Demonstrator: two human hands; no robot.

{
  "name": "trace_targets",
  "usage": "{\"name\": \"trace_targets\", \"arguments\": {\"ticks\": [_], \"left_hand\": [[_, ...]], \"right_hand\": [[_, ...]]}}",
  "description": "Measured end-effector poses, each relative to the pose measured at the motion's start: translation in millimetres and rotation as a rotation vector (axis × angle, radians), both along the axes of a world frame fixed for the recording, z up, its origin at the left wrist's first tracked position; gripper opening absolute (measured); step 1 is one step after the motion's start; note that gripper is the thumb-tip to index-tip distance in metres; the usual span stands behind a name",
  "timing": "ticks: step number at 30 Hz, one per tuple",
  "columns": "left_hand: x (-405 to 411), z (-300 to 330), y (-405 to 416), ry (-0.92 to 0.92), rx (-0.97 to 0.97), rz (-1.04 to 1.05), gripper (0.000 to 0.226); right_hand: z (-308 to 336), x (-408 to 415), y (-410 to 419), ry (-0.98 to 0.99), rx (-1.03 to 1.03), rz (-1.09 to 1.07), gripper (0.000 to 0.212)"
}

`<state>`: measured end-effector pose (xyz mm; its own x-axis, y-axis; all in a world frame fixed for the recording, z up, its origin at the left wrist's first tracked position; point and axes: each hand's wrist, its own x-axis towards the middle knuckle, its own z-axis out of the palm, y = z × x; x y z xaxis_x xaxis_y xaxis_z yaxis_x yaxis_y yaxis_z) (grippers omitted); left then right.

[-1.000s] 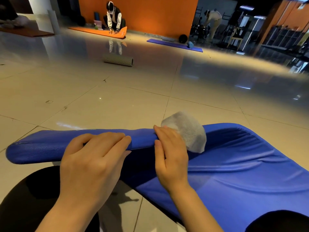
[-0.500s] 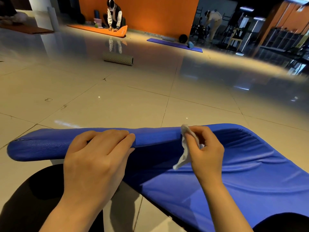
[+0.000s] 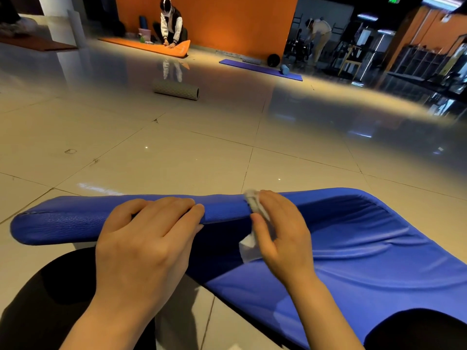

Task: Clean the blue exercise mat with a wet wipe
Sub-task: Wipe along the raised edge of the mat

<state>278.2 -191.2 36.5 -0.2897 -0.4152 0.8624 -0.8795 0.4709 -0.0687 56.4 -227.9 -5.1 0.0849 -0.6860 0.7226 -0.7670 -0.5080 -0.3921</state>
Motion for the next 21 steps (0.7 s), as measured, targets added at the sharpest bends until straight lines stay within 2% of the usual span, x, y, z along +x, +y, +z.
{"name": "trace_targets", "arguments": {"ticks": [2,5,7,10,13,16,18,21], "left_hand": [[2,1,1,-0.001,0.000,0.007,0.009],[5,2,2,-0.008,-0.003,0.011,0.009],[4,1,3,-0.005,-0.009,0.006,0.009],[4,0,3,0.003,-0.015,0.003,0.010],[6,0,3,-0.003,-0.010,0.006,0.010],[4,0,5,-0.010,-0.017,0.009,0.009],[2,0,5,-0.014,-0.023,0.005,0.009],[4,2,5,-0.014,-0.029,0.005,0.008]], "right_hand": [[-6,-20,-7,-0.011,0.072,-0.119,0.035],[-12,-42,-14,-0.128,0.250,-0.323,0.052],[-12,-43,-13,-0.134,0.253,-0.386,0.052],[-12,-30,-7,-0.061,0.126,-0.272,0.050],[-14,-22,-7,-0.046,0.181,-0.142,0.051],[-15,-34,-10,-0.032,0.242,-0.188,0.056],[-14,-46,-12,-0.027,0.309,-0.294,0.064],[-11,-52,-13,-0.049,0.345,-0.410,0.062]]}}
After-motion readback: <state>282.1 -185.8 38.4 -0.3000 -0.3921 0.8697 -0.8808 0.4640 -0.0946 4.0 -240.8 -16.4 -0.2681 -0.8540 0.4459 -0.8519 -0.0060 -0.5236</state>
